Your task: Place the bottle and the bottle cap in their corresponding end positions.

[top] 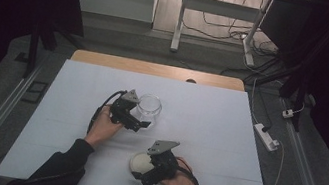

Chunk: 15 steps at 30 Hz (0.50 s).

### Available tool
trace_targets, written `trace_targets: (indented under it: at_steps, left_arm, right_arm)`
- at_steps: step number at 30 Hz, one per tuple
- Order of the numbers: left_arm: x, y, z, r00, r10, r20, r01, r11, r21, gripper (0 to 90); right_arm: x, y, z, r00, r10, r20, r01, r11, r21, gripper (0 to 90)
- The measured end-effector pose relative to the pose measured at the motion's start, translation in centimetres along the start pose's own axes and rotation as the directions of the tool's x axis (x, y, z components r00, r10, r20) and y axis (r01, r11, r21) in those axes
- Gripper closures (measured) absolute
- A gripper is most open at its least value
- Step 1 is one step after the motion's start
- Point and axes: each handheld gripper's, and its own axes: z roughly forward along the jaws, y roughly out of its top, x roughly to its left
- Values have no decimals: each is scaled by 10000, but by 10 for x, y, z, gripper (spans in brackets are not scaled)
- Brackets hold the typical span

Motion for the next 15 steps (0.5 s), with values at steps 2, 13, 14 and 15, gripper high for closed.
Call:
trace_targets:
  at_steps: [2, 13, 14, 15]
  left_arm:
    - [-1, -3, -4, 9999, -88, 73, 89, 9999, -61, 0]
    - [-12, -16, -27, 9999, -59, 118, 58, 9999, 93, 0]
    - [-13, -17, -29, 9999, -55, 104, 53, 9999, 131, 0]
    - [-14, -18, -31, 9999, -84, 112, 82, 9999, 132, 0]
  right_arm:
    - [0, 1, -2, 10000, -4, 38, 5, 10000, -35, 2]
    - [-5, 1, -16, 9992, 183, 348, -170, 9992, -371, 0]
    - [-6, 0, -17, 9991, 143, 401, -127, 9992, -387, 0]
    - [-6, 0, -18, 9989, 145, 452, -127, 9991, -396, 0]
